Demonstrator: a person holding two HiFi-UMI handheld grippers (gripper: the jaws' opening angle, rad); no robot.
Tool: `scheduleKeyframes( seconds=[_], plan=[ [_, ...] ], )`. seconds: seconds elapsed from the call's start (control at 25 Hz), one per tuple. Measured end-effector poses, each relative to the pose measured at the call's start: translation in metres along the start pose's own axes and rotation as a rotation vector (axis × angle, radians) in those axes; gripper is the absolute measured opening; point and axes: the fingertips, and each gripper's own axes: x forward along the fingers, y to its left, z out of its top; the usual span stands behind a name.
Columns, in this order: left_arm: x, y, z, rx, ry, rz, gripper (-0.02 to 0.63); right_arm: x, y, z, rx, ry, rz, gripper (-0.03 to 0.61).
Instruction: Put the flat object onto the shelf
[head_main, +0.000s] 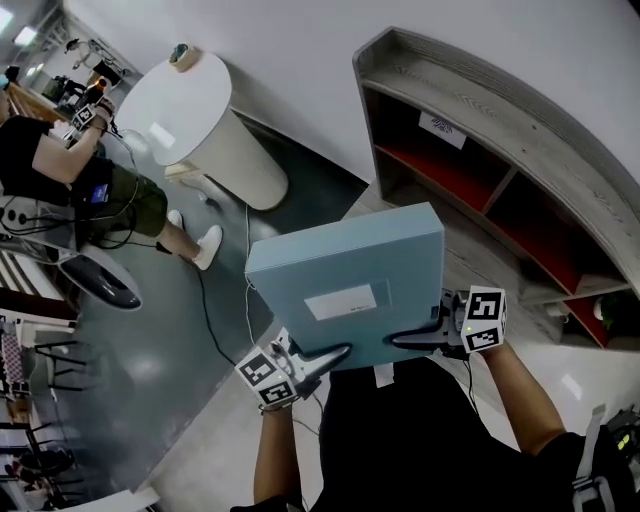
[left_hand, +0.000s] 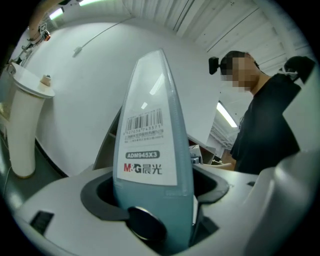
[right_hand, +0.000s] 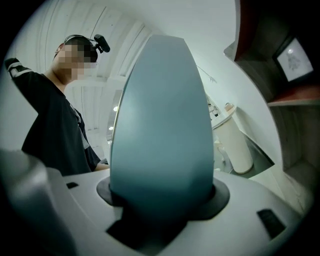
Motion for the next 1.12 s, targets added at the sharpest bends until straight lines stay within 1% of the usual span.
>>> scheduleKeyframes(
  seconds=[0.16, 0.32, 0.4, 0.52, 0.64, 0.8, 0.92, 1.0, 1.12],
  plan=[
    [0.016, 0.006, 0.044, 0.061, 0.008, -0.097, 0.359, -0.008, -0.002, 0.041, -0.048, -0.044, -0.102, 0.288],
    [0.049, 0.023, 0.094, 0.135, 0.027, -0.233, 0.361, -0.022, -0.020, 0.088, -0.112, -0.103, -0.239, 0.288],
    [0.065, 0.031, 0.117, 0.168, 0.046, -0.306, 0.362, -0.029, -0.028, 0.110, -0.139, -0.138, -0.307, 0.288],
    [0.085, 0.042, 0.142, 0.187, 0.089, -0.392, 0.362, -0.037, -0.040, 0.131, -0.140, -0.187, -0.383, 0.288],
    [0.100, 0.047, 0.165, 0.204, 0.102, -0.454, 0.360, -0.044, -0.048, 0.151, -0.155, -0.212, -0.443, 0.288],
    [0.125, 0.048, 0.210, 0.258, 0.115, -0.549, 0.360, -0.057, -0.052, 0.194, -0.205, -0.251, -0.533, 0.290],
    [0.141, 0.044, 0.242, 0.292, 0.119, -0.603, 0.361, -0.068, -0.052, 0.224, -0.234, -0.276, -0.587, 0.290],
    [0.145, 0.042, 0.254, 0.305, 0.118, -0.628, 0.362, -0.070, -0.050, 0.235, -0.247, -0.287, -0.616, 0.290],
    [0.147, 0.040, 0.262, 0.322, 0.115, -0.661, 0.364, -0.070, -0.047, 0.241, -0.267, -0.303, -0.652, 0.291]
  ],
)
